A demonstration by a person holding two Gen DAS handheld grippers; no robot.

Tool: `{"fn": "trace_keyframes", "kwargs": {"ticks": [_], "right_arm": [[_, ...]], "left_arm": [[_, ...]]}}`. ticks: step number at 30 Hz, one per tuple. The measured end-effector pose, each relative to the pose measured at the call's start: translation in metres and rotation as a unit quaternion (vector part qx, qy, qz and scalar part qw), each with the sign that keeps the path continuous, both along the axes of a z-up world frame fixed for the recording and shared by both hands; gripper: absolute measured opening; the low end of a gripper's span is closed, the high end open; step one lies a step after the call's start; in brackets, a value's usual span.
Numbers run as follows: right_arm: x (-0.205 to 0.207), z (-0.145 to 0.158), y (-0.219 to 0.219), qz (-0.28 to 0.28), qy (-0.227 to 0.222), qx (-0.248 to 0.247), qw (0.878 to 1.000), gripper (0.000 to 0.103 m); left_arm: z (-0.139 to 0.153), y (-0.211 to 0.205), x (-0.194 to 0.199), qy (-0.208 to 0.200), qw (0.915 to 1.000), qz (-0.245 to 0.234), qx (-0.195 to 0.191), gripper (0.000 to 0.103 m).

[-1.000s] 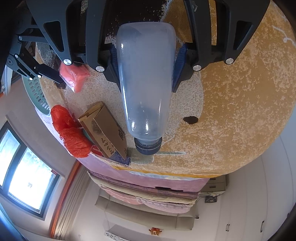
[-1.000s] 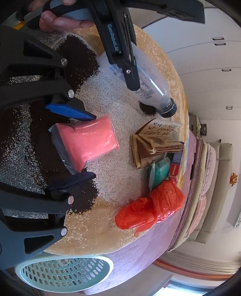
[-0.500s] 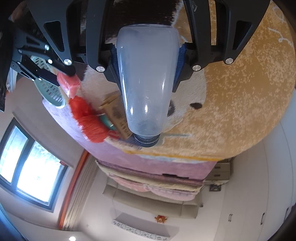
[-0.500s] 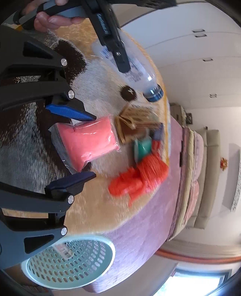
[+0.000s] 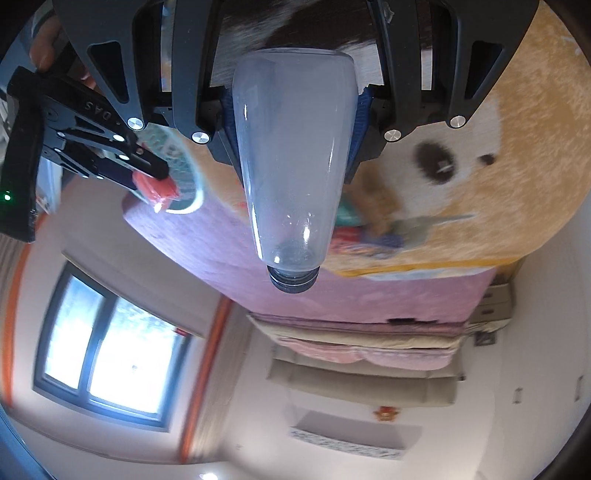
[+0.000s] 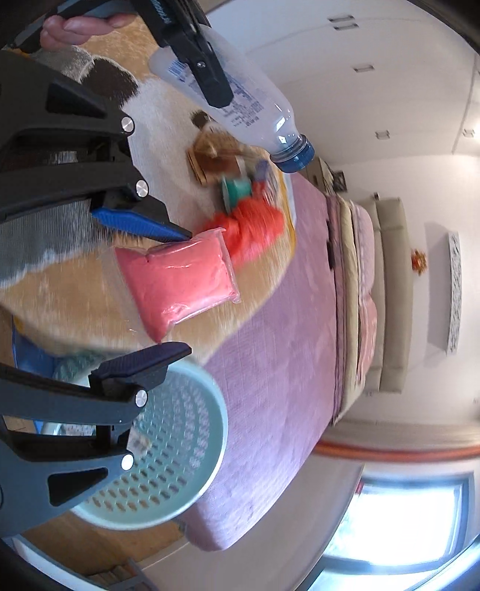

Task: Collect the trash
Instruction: 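Carry bottle and pink packet over the blue basket and open both tools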

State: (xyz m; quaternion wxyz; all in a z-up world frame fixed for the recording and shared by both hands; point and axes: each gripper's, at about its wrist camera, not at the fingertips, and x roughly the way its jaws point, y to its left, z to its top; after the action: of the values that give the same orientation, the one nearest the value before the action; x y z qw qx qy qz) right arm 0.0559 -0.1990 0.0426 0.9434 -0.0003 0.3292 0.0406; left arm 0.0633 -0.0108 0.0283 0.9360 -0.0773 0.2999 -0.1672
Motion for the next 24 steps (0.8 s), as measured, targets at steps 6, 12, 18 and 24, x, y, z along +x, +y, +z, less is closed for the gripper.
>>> {"fn": "trace_keyframes", "kwargs": {"ticks": [6, 12, 18, 24], "right_arm": [[0.000, 0.001, -0.054, -0.060, -0.001, 0.007, 0.998, 0.052], [0.006, -0.008, -0.116, -0.119, 0.012, 0.049, 0.992, 0.052], [0.020, -0.032, -0.164, -0.179, 0.033, 0.064, 0.981, 0.052], [0.028, -0.067, -0.195, -0.219, 0.072, 0.092, 0.969, 0.052]], "left_arm": [[0.003, -0.061, 0.017, -0.001, 0.9983, -0.057, 0.012, 0.045], [-0.007, -0.120, 0.037, 0.015, 0.9928, -0.117, 0.021, 0.045], [-0.026, -0.168, 0.060, 0.040, 0.9868, -0.154, 0.032, 0.045], [-0.051, -0.200, 0.079, 0.073, 0.9808, -0.176, 0.043, 0.045]]}}
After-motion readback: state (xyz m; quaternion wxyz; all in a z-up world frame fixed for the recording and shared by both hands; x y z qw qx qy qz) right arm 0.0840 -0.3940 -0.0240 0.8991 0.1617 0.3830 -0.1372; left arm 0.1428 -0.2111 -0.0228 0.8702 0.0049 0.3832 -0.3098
